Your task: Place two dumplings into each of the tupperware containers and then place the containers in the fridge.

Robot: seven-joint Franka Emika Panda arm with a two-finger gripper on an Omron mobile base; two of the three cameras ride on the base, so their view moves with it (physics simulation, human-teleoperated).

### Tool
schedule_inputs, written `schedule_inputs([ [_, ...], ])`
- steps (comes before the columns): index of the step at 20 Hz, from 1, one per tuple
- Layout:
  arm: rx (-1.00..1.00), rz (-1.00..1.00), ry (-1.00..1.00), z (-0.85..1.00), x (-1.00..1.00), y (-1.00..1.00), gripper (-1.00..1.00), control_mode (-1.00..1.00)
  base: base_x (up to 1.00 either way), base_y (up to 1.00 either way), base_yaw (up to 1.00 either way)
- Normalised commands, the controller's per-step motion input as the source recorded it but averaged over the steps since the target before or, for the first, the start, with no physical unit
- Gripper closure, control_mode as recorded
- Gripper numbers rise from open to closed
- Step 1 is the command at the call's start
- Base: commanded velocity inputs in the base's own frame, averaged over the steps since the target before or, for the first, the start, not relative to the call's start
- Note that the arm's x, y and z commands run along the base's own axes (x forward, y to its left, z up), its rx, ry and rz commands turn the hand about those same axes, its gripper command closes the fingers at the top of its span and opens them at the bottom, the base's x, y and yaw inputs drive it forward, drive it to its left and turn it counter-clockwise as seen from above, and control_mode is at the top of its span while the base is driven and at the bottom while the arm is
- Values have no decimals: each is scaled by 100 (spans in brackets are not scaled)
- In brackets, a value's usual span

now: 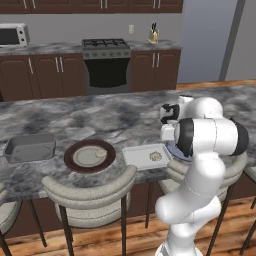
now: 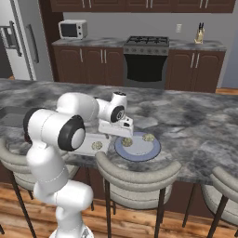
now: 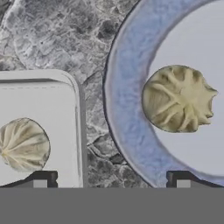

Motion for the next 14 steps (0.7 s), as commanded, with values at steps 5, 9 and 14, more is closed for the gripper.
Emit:
schedule_inputs([
  [5, 0, -1, 3, 0, 6, -41, -100, -100, 0, 0, 0],
  [9, 0, 0, 0, 0, 25, -60, -100, -100, 0, 0, 0],
  [14, 0, 0, 0, 0, 42, -66, -100, -100, 0, 0, 0],
])
